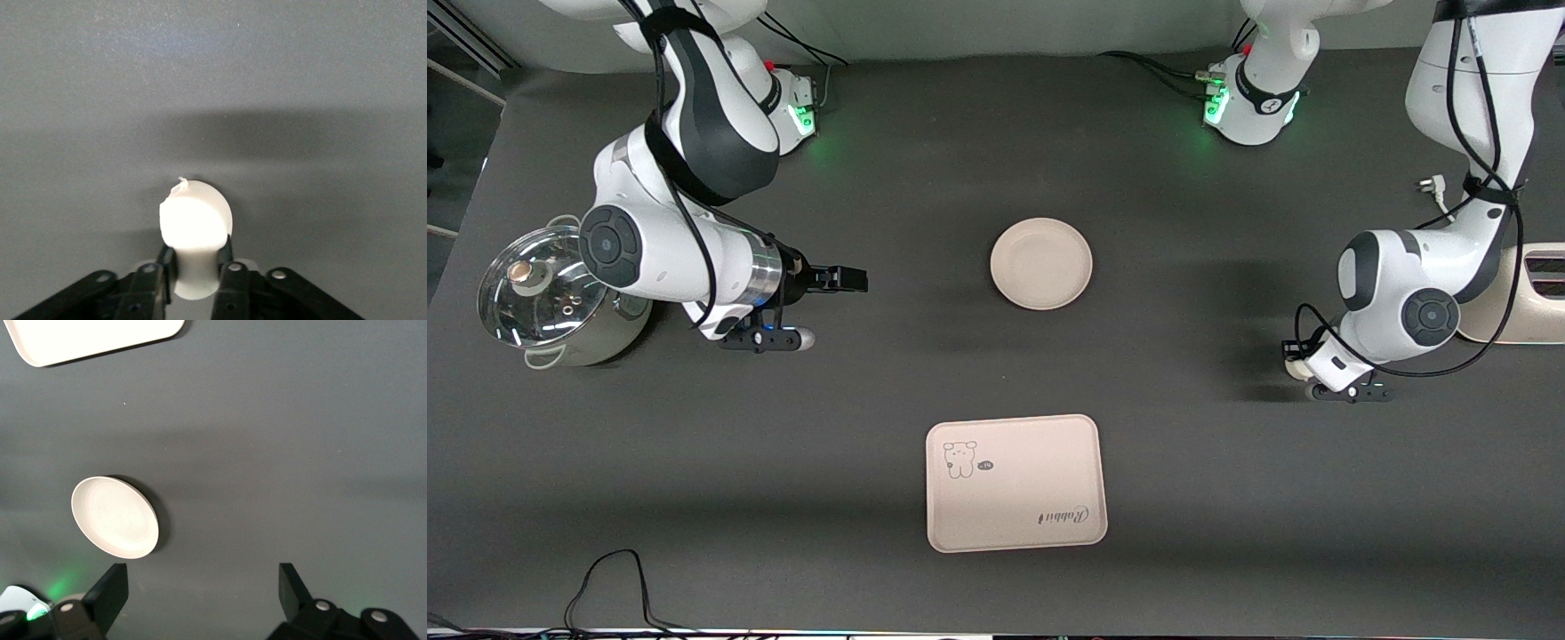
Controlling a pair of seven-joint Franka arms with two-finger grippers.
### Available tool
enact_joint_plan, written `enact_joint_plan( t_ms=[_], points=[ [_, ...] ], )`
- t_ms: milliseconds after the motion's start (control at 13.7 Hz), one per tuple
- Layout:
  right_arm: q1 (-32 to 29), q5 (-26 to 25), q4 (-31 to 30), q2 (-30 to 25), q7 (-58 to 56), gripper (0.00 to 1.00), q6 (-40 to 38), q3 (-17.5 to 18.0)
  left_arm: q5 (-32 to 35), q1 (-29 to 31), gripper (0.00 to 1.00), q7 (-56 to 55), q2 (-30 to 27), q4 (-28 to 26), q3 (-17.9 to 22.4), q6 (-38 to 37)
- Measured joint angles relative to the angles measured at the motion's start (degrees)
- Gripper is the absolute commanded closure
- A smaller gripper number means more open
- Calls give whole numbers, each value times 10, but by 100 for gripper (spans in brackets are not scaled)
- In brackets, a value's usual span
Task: Place bun in plate and plate on tray
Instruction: 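Close the left gripper on the bun while the right gripper moves out, then carry the bun with the left gripper over the white plate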
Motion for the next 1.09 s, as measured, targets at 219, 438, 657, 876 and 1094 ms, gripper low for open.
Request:
enact_joint_plan(
  t_ms=[219,438,657,876,1094],
  points=[
    [0,26,-32,-9,-26,0,28,-1,0,1,98,1,-14,12,0,-29],
    [1,36,-77,-24,-55,0,61,-1,0,1,96,3,-71,77,-1,-194],
    [3,38,-106,-31,-69,0,83,-1,0,1,95,4,-147,181,-7,-390],
    [5,38,-121,-31,-113,0,91,0,0,0,94,4,-191,277,-15,-534],
    [4,47,-131,-31,-145,0,93,-1,0,0,94,4,-207,321,-23,-588]
  ],
)
